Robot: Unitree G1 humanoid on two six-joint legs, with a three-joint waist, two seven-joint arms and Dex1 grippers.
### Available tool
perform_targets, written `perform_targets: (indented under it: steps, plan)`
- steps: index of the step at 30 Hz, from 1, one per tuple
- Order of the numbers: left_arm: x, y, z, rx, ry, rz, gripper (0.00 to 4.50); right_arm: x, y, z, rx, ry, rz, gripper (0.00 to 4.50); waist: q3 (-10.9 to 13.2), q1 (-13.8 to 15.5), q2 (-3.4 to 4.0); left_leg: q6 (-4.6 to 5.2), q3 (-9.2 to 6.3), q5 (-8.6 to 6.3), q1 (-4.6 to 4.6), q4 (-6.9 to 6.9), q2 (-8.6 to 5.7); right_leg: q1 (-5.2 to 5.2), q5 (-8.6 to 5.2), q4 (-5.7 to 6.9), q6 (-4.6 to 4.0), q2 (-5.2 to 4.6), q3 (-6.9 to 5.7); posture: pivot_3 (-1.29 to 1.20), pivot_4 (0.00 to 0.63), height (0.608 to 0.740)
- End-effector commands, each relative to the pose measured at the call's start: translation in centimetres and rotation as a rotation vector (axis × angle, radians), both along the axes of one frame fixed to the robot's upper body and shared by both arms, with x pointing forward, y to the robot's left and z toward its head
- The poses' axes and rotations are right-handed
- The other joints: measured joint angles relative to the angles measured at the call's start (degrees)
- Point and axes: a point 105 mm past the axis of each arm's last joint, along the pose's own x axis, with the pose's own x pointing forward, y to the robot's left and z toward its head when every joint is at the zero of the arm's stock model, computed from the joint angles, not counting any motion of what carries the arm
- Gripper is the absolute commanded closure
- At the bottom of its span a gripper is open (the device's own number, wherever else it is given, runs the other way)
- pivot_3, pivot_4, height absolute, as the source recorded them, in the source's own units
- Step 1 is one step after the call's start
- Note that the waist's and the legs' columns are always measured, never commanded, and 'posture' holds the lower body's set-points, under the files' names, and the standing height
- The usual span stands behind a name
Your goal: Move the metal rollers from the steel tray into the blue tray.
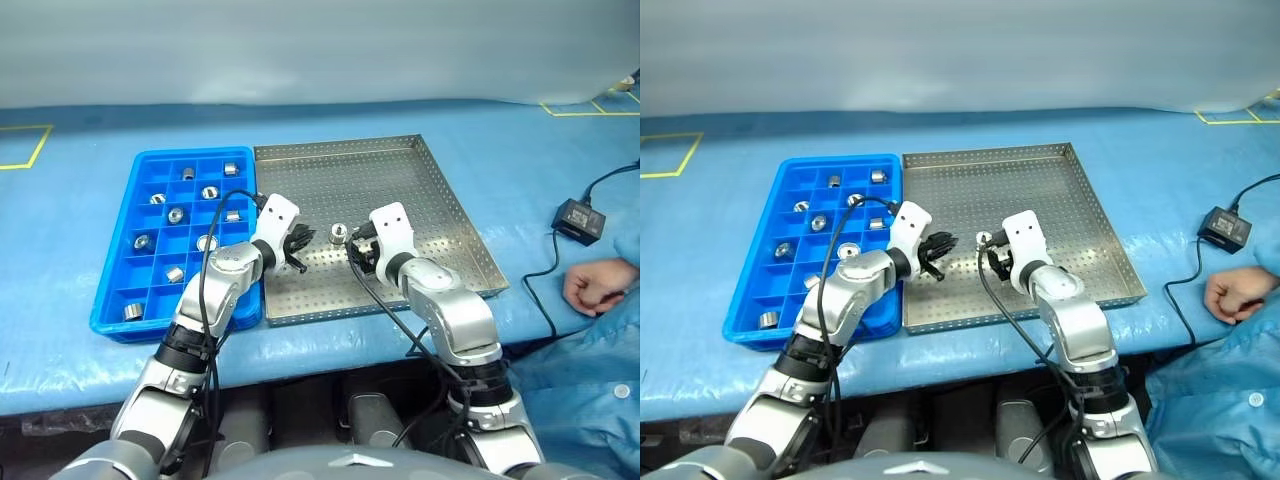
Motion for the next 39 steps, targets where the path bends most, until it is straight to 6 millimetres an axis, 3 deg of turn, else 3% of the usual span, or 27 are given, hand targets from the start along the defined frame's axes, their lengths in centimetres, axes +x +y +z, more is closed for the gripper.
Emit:
perform_targets:
  steps: [1,8,12,15,18,21,24,26,28,32,36,39]
  plan:
    - [-0.6,0.8,1.1,-0.012,-0.042,0.019,3.79,1.1,1.3,1.0,0.021,-0.058,0.030,1.20,0.00,-0.10,0.00,0.00,0.01,0.00,0.01,0.00,0.01,0.00,0.01,0.01,0.02,0.02,0.05,-0.10,0.150,0.740]
    - [-2.0,2.1,1.3,-0.031,-0.043,0.073,3.79,2.8,2.9,0.0,0.059,-0.020,0.039,1.20,-0.01,0.27,0.00,0.02,0.11,0.01,0.07,0.00,0.03,-0.02,0.07,0.08,0.10,0.10,0.27,-0.03,0.150,0.740]
    - [-2.2,2.8,1.6,-0.028,-0.054,0.109,3.79,3.4,2.5,-1.3,0.048,0.022,-0.006,1.20,-0.01,0.95,0.01,0.02,0.12,0.01,0.08,0.00,0.05,-0.03,0.10,0.10,0.13,0.16,0.32,0.01,0.150,0.740]
    - [-2.3,3.6,1.8,-0.026,-0.064,0.138,3.79,3.6,2.2,-1.8,0.035,0.042,-0.024,1.80,-0.01,1.19,0.00,0.02,0.15,0.02,0.09,0.00,0.05,-0.03,0.11,0.11,0.13,0.16,0.36,0.02,0.150,0.740]
    - [-2.7,4.2,2.3,-0.037,-0.072,0.151,3.79,3.6,2.4,-1.0,0.023,-0.001,-0.007,2.77,-0.01,1.46,0.01,0.04,0.15,0.03,0.10,0.01,0.06,-0.03,0.10,0.12,0.11,0.16,0.36,0.02,0.150,0.740]
    - [-3.2,3.8,2.9,-0.065,-0.079,0.129,3.79,3.5,2.6,-0.3,0.040,-0.022,0.003,2.79,-0.01,1.92,0.01,0.04,0.17,0.03,0.11,0.01,0.05,-0.03,0.10,0.13,0.11,0.16,0.38,0.02,0.150,0.740]
    - [-4.3,1.8,4.9,-0.177,-0.105,0.019,3.79,3.3,2.9,1.4,0.061,-0.077,0.020,2.79,0.00,2.67,0.01,0.04,0.17,0.03,0.08,0.02,0.05,-0.05,0.10,0.12,0.11,0.15,0.38,0.02,0.150,0.740]
    - [-4.7,1.6,6.2,-0.226,-0.131,-0.006,3.79,2.9,3.8,2.9,0.105,-0.118,0.062,2.79,0.00,3.04,0.01,0.04,0.17,0.03,0.05,0.03,0.04,-0.05,0.10,0.09,0.11,0.15,0.38,0.01,0.150,0.740]
    - [-4.6,2.8,6.9,-0.209,-0.163,0.038,3.79,2.1,4.9,4.3,0.138,-0.149,0.133,2.79,0.00,3.14,0.01,0.04,0.16,0.03,0.05,0.03,0.04,-0.04,0.10,0.09,0.11,0.15,0.38,0.02,0.150,0.740]
    - [-4.4,7.5,7.2,-0.117,-0.202,0.220,3.79,-0.2,7.7,5.9,0.157,-0.181,0.307,2.79,-0.01,2.94,0.01,0.04,0.15,0.03,0.14,0.03,0.12,-0.03,0.07,0.16,0.06,0.24,0.38,0.05,0.150,0.740]
    - [-6.2,11.7,7.2,0.004,-0.213,0.376,3.79,-1.6,9.8,7.3,0.211,-0.189,0.404,2.79,0.00,3.39,0.00,0.02,0.13,0.04,0.19,0.00,0.16,-0.07,-0.02,0.33,-0.09,0.27,0.37,0.11,0.150,0.740]
    - [-7.8,13.7,7.1,0.073,-0.208,0.460,3.79,-3.1,11.9,8.3,0.251,-0.192,0.524,2.79,0.00,4.20,-0.01,0.00,0.12,0.05,0.18,0.00,0.17,-0.06,-0.04,0.32,-0.12,0.26,0.35,0.15,0.150,0.740]
